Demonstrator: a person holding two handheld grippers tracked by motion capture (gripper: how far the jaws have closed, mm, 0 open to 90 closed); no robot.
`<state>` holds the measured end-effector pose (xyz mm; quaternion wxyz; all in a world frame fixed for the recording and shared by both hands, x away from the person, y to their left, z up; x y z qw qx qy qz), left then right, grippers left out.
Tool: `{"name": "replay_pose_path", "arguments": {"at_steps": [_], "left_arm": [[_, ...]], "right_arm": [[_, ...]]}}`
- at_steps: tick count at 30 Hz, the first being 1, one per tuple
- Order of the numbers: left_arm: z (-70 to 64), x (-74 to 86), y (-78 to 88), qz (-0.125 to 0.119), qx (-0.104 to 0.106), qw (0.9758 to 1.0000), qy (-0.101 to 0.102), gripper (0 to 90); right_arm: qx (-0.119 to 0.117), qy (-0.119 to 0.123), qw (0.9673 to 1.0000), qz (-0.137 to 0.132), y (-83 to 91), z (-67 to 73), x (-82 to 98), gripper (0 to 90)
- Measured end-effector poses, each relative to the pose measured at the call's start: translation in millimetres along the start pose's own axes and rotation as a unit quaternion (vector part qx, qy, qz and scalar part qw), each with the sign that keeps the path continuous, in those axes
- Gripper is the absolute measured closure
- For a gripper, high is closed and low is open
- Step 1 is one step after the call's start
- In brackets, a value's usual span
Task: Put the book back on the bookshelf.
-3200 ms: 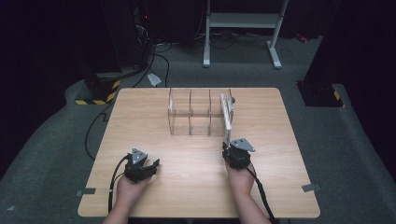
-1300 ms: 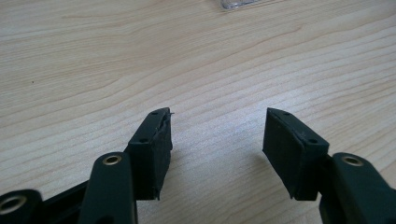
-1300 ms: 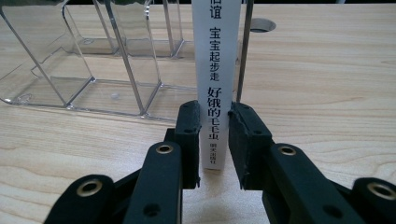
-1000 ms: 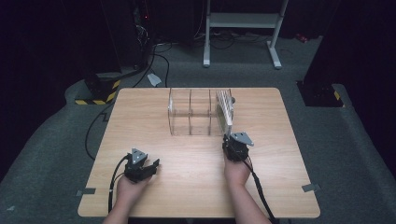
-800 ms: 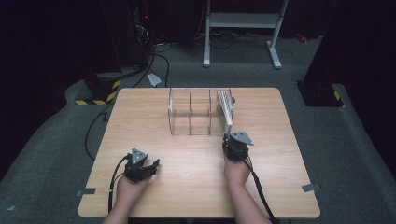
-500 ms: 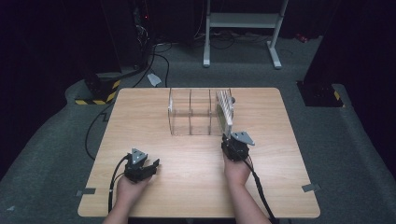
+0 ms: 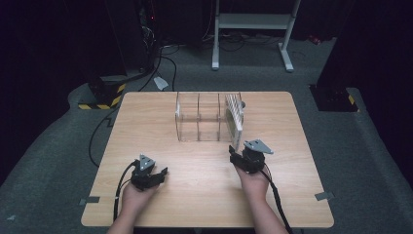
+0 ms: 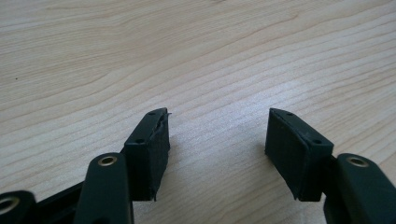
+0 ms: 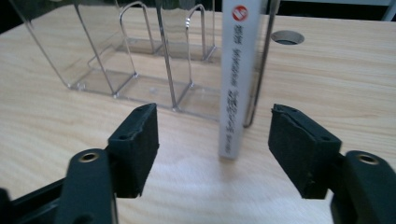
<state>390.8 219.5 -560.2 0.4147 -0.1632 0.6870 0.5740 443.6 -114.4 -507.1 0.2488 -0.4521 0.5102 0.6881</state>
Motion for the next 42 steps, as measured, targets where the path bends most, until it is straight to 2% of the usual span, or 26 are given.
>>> {"name": "replay_pose_path", "arguments": {"at_steps": [4,6,7,9,11,15,17,18,20,26,29,30,33,42], "left_arm": [[-1.1,0.2,-0.2,0.001,0.002,1.0,-0.003,36.9],[-1.2,0.5,0.0,0.003,0.0,1.0,-0.006,34.6],[-1.1,0.7,0.1,0.004,-0.002,1.0,-0.004,33.4],[-0.6,1.3,0.4,0.006,-0.005,1.0,0.0,30.4],[0.1,2.4,1.6,0.008,-0.005,1.0,0.0,28.4],[4.2,7.8,7.4,0.011,0.0,0.9999,-0.002,25.5],[7.7,13.5,13.4,0.013,-0.004,0.9999,0.001,23.8],[8.9,15.6,15.2,0.014,-0.007,0.9999,0.004,21.0],[12.8,21.8,21.6,0.019,-0.017,0.9996,0.01,15.9],[20.7,36.4,37.6,0.021,-0.015,0.9996,0.013,13.9],[28.3,40.4,42.5,0.018,-0.016,0.9995,0.02,14.6],[28.6,40.1,42.3,0.016,-0.012,0.9995,0.024,14.5],[25.7,37.9,39.2,0.018,-0.016,0.9996,0.012,14.5],[25.0,37.7,39.1,0.016,-0.009,0.9998,0.01,16.2]], "right_arm": [[-0.015,0.012,0.9998,0.008,16.9,-11.1,9.1,25.4],[-0.012,0.023,0.9997,0.005,25.2,-18.8,15.6,24.9],[0.001,0.028,0.9995,0.013,29.0,-24.3,19.7,24.7],[0.007,0.03,0.9988,0.038,36.7,-36.6,29.9,21.1],[0.007,0.018,0.9979,0.062,44.4,-50.1,42.1,17.7],[0.034,0.015,0.9942,0.101,60.8,-80.3,66.9,16.8],[0.039,0.004,0.991,0.128,67.4,-93.3,79.2,15.6],[0.042,-0.004,0.9879,0.149,70.7,-99.7,87.1,14.0],[0.053,0.01,0.9886,0.141,77.4,-105.1,93.1,14.2],[0.047,0.008,0.9892,0.139,85.6,-107.9,97.1,14.1],[0.056,0.007,0.9885,0.14,85.0,-106.2,97.1,14.1],[0.057,0.008,0.9884,0.14,84.0,-105.3,96.7,14.0],[0.057,0.005,0.9884,0.141,80.2,-103.4,94.8,14.1],[0.059,0.007,0.9883,0.14,78.8,-103.7,93.9,14.6]]}}
Point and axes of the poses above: each handheld gripper's, and its own axes: y roughly backward along the jaws, x roughly out of its underside, z roughly to its left, the point moved 5 cm from there along -y, roughly forward along the jaws
